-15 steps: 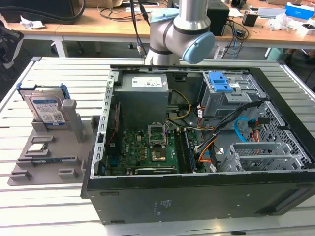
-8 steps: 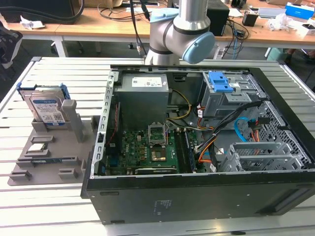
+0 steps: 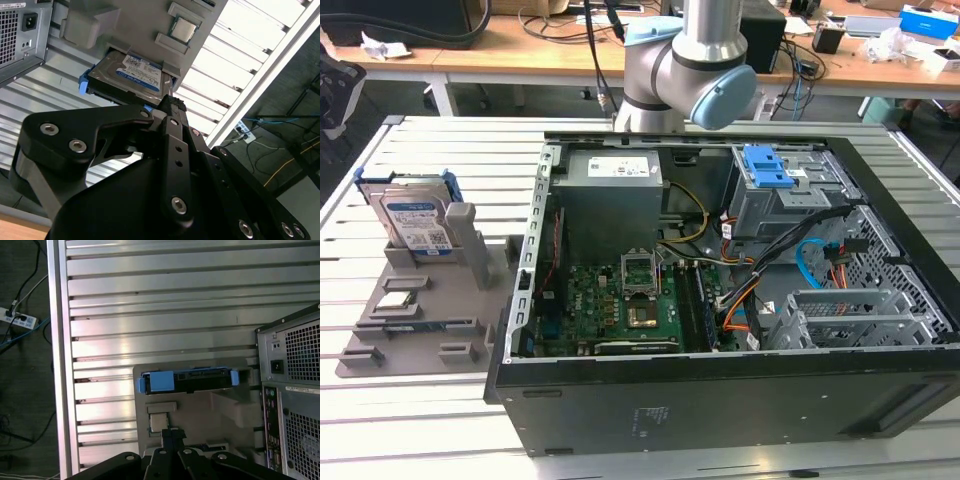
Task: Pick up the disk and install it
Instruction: 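Pick up the disk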
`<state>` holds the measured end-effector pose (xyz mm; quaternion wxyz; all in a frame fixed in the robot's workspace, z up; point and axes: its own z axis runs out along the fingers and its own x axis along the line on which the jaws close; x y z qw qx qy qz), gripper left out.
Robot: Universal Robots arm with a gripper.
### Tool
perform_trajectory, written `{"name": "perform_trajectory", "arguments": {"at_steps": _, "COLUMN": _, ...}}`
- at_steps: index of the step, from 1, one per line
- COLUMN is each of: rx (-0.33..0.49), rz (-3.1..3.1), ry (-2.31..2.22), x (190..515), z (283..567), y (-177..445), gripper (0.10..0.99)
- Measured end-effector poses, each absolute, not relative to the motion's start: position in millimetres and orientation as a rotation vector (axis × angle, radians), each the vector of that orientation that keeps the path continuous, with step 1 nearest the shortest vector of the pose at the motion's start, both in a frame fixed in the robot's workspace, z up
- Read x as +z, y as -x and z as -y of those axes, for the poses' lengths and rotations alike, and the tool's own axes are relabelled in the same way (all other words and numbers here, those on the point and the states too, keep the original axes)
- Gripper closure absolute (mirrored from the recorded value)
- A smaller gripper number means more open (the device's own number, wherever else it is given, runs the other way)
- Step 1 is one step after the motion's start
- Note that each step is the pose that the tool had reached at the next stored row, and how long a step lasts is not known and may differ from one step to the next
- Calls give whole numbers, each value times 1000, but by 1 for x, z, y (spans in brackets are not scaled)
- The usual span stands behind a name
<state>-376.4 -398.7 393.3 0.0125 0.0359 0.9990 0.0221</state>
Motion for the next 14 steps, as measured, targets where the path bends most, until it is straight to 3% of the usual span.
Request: {"name": "perform_trajectory", "arguments": {"at_steps": 14, "rx": 72, "rz": -3115, "ry": 168, "x": 393, "z": 399, "y": 376, "gripper": 984}}
